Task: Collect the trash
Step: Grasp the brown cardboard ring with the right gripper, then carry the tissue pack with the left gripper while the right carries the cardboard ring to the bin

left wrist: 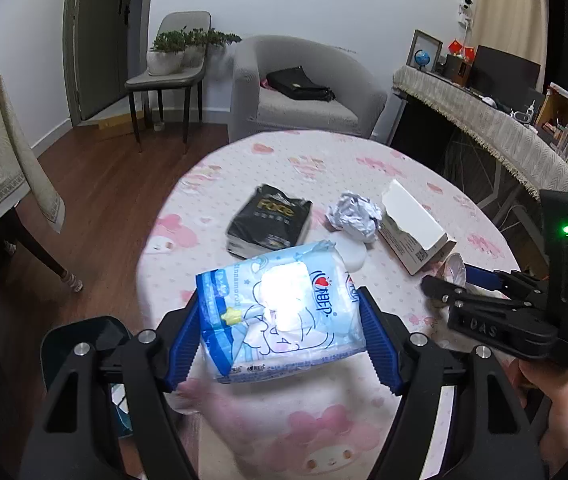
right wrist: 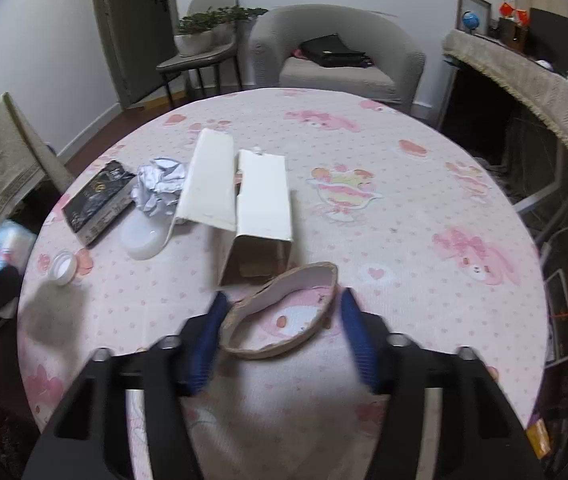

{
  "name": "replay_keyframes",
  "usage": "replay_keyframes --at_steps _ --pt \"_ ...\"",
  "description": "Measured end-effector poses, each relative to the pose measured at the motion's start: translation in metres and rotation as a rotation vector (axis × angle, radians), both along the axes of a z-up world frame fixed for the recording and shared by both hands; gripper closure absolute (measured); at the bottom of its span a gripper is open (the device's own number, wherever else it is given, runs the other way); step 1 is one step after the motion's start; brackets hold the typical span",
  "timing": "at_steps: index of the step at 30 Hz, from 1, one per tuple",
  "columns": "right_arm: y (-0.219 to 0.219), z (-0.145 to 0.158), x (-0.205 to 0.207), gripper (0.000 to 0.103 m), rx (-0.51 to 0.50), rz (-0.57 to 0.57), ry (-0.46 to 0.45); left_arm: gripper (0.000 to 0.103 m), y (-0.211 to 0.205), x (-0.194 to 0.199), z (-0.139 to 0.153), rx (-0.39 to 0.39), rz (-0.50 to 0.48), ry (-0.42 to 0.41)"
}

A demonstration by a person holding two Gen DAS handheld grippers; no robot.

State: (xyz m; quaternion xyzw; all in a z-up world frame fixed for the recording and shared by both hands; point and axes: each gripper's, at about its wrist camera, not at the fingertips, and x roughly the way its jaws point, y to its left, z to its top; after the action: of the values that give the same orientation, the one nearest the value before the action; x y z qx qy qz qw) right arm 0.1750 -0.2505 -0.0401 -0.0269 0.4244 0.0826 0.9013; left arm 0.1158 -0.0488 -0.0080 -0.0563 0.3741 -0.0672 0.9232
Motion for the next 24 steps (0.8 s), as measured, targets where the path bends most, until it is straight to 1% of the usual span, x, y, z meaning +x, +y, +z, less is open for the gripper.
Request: replay_keyframes --at_steps 2,6,7,10,12,16,18,21,24 --pt "-0.001 0.001 0.0 0.052 0.011 -0.02 0.007 0.029 0.01 -0.003 0.003 -0.002 0.006 -0.008" --pt "0.002 0.01 -0.004 0.055 -0.012 -0.052 -0.01 0.029 0.029 -0.006 0.005 -0.014 0.03 -0.01" --pt "0.002 0.014 -0.006 0.06 -0.018 -0.06 -0.017 0.029 0.036 -0.007 0.007 -0.018 0.038 -0.011" --pt "0.004 0.022 -0.01 0.065 -0.031 -0.085 -0.039 0.029 0.052 -0.012 0.01 -0.026 0.062 -0.019" --pt "0.005 0.027 -0.011 0.066 -0.022 -0.098 -0.046 0.029 0.062 -0.015 0.012 -0.029 0.077 -0.023" --pt "0.01 0.019 -0.009 0.073 -0.032 -0.107 -0.009 0.029 0.081 -0.021 0.013 -0.04 0.103 -0.022" --pt "0.005 0.016 -0.009 0.075 -0.018 -0.127 0.002 0.029 0.089 -0.024 0.013 -0.045 0.114 -0.019" --pt "-0.005 0.016 -0.013 0.076 0.001 -0.146 0.006 0.029 0.099 -0.027 0.014 -0.042 0.122 -0.018" --pt "-0.016 0.018 -0.018 0.076 -0.007 -0.175 -0.004 0.029 0.112 -0.03 0.014 -0.049 0.137 -0.018"
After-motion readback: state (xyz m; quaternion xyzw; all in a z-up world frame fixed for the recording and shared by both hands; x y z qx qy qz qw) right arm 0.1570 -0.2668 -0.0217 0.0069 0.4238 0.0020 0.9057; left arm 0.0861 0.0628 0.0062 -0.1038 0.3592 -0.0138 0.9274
